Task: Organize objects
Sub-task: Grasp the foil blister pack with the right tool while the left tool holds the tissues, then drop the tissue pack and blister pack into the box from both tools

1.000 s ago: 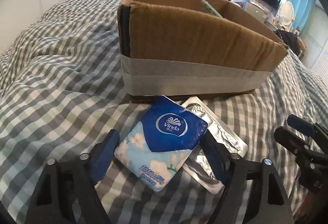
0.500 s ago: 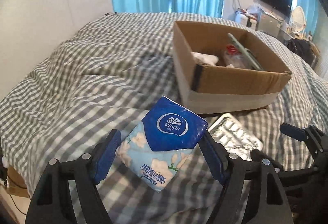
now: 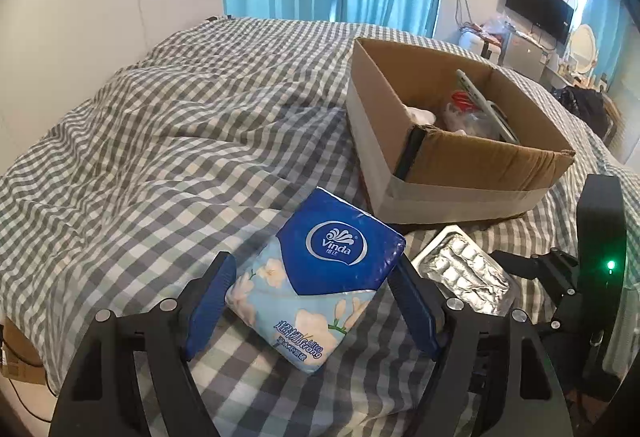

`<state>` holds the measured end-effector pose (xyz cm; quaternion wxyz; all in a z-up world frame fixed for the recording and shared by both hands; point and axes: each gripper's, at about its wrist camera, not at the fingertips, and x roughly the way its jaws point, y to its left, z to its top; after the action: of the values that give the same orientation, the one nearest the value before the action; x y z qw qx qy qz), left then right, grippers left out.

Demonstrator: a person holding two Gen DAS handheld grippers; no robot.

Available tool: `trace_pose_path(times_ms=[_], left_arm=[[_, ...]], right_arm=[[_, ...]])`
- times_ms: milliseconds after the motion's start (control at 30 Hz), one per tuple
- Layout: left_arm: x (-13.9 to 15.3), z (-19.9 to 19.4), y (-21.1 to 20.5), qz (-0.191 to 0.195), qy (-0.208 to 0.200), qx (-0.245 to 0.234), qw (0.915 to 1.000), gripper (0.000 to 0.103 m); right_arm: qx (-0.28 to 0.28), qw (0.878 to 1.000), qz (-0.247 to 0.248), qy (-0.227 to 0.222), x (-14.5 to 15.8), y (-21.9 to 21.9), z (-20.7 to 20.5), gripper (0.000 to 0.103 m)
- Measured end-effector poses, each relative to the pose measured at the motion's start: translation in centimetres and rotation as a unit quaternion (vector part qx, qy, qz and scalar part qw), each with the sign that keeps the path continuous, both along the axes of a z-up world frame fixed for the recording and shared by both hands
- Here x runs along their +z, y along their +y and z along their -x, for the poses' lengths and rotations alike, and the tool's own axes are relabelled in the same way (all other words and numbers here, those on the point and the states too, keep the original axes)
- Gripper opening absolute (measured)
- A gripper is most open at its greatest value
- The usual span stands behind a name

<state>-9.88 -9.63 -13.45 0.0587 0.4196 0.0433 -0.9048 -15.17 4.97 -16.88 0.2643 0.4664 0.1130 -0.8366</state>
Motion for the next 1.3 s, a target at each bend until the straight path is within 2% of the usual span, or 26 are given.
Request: trace_pose_path(times_ms=[67,133,367,667,800,933,1067,1167,1300], left_arm=[[0.0,-0.1,0.3,-0.006,-0.003,-0.002,1.0000,0.079],[0.1,-0.3,0.8,-0.008,-0.004,-0.005,0.9999,0.079],[1.2,-1.8,3.6,-0.009,0.002,-0.032,0.9994,0.079],[4.3,-4.3,5.3,-0.015,0.031,-0.043,0.9985,0.079],[6.4,-4.6,5.7,-0.029,0.049,-0.059,0.9966,0.079],[9.4,-3.2,4.6,-0.028,0.072,-0.053,0.9956,0.079],[12.0,-0.9,4.2,-0.027,0.093,-0.060,0.9935,0.079],[14.1,1.2,3.9,-0.026,0.116,-0.061,0.9911,0.079],[15.4,5.4,4.0,-0.021,0.129,-0.062,0.9895,0.079]], right_arm=[[-0.003,1.000,-0.008,0.010,0.1,0.2,-0.5,0.073],[-0.008,1.000,-0.005,0.011,0.4,0.9,-0.9,0.069],[-0.047,0.999,0.020,0.017,2.9,4.7,-3.0,0.068],[-0.086,0.993,0.045,0.071,8.0,8.7,-7.2,0.068],[-0.098,0.989,0.059,0.098,10.6,9.7,-8.5,0.068],[-0.098,0.984,0.070,0.133,14.0,10.9,-9.4,0.068],[-0.093,0.977,0.082,0.174,17.3,11.5,-8.5,0.068],[-0.080,0.974,0.097,0.189,19.6,11.1,-6.4,0.068],[-0.076,0.971,0.096,0.204,21.8,10.0,-2.8,0.068]])
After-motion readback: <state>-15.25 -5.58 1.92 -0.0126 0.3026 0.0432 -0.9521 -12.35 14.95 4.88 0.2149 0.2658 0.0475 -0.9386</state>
